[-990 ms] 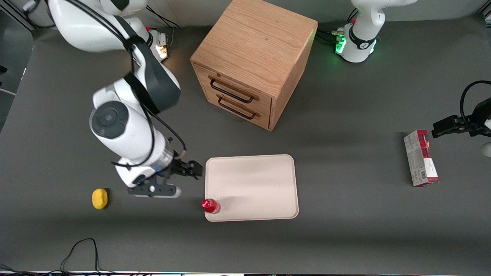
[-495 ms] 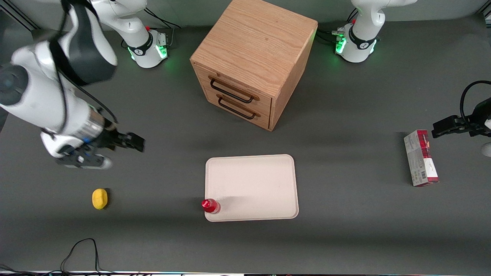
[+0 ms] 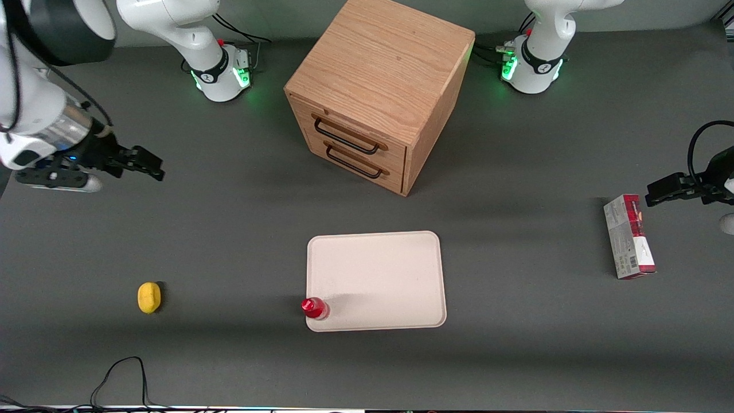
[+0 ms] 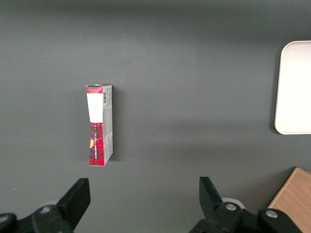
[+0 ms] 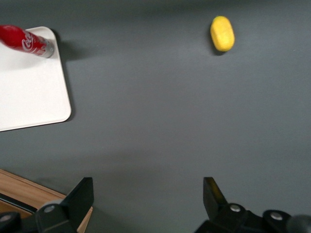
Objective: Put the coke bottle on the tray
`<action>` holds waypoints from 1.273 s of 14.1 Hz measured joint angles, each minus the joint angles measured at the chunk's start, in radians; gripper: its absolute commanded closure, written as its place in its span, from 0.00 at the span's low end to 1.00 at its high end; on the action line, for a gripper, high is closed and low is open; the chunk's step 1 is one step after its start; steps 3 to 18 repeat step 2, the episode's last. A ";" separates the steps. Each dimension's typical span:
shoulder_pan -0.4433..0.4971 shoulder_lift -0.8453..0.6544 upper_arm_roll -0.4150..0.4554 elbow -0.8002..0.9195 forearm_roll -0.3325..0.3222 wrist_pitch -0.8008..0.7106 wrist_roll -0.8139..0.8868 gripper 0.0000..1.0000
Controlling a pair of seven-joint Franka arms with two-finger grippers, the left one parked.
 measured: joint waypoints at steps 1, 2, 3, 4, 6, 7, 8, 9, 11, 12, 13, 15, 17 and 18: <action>0.000 0.000 -0.015 0.002 0.000 0.000 -0.006 0.00; 0.000 0.000 -0.021 0.003 0.000 0.000 -0.006 0.00; 0.000 0.000 -0.021 0.003 0.000 0.000 -0.006 0.00; 0.000 0.000 -0.021 0.003 0.000 0.000 -0.006 0.00; 0.000 0.000 -0.021 0.003 0.000 0.000 -0.006 0.00; 0.000 0.000 -0.021 0.003 0.000 0.000 -0.006 0.00; 0.000 0.000 -0.021 0.003 0.000 0.000 -0.006 0.00; 0.000 0.000 -0.021 0.003 0.000 0.000 -0.006 0.00; 0.000 0.000 -0.021 0.003 0.000 0.000 -0.006 0.00; 0.000 0.000 -0.021 0.003 0.000 0.000 -0.006 0.00; 0.000 0.000 -0.021 0.003 0.000 0.000 -0.006 0.00; 0.000 0.000 -0.021 0.003 0.000 0.000 -0.006 0.00; 0.000 0.000 -0.021 0.003 0.000 0.000 -0.006 0.00; 0.000 0.000 -0.021 0.003 0.000 0.000 -0.006 0.00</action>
